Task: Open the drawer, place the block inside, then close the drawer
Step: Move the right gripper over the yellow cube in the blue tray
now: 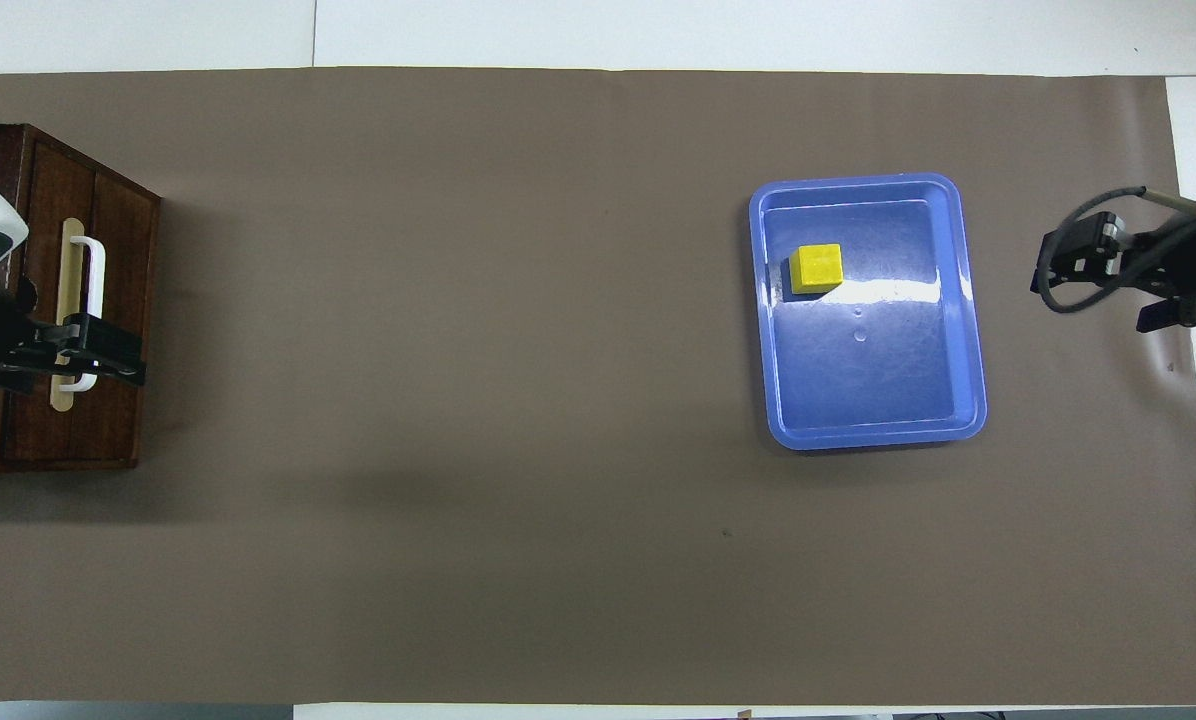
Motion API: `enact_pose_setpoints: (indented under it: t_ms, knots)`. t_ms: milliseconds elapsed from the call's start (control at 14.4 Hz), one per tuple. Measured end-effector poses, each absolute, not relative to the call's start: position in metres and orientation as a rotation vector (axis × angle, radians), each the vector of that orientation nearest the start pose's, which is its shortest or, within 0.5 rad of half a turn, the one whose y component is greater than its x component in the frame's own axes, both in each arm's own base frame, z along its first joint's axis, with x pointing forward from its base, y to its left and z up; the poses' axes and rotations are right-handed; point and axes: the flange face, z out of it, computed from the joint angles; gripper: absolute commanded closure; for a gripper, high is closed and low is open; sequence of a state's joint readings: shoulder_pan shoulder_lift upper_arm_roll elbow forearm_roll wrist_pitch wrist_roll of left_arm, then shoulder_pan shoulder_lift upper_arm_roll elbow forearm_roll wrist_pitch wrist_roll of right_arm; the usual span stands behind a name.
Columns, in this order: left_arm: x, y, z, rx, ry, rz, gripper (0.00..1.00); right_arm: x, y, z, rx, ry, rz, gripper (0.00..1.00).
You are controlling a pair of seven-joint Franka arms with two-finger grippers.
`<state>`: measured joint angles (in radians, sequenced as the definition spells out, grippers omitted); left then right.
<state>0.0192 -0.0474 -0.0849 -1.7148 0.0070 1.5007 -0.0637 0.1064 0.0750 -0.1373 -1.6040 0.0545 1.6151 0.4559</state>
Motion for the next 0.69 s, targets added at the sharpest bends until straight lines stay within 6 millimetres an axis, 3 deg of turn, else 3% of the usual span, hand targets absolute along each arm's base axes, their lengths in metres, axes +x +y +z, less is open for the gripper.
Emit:
enact_pose_setpoints:
  t_ms: [347,555,693]
  knots:
    - [0.526,-0.035,0.577,-3.109,0.003,0.258,0.0,0.646,-0.003,0.502,-2.595,1.449,0.156,0.0]
    - [0.526,-0.035,0.577,-3.109,0.003,0.258,0.0,0.666,0.004,0.459,-2.327,1.67,0.297,0.0]
    - [0.526,-0.035,0.577,-3.109,0.003,0.258,0.0,0.674,-0.007,0.421,-2.187,1.74,0.426,0.0]
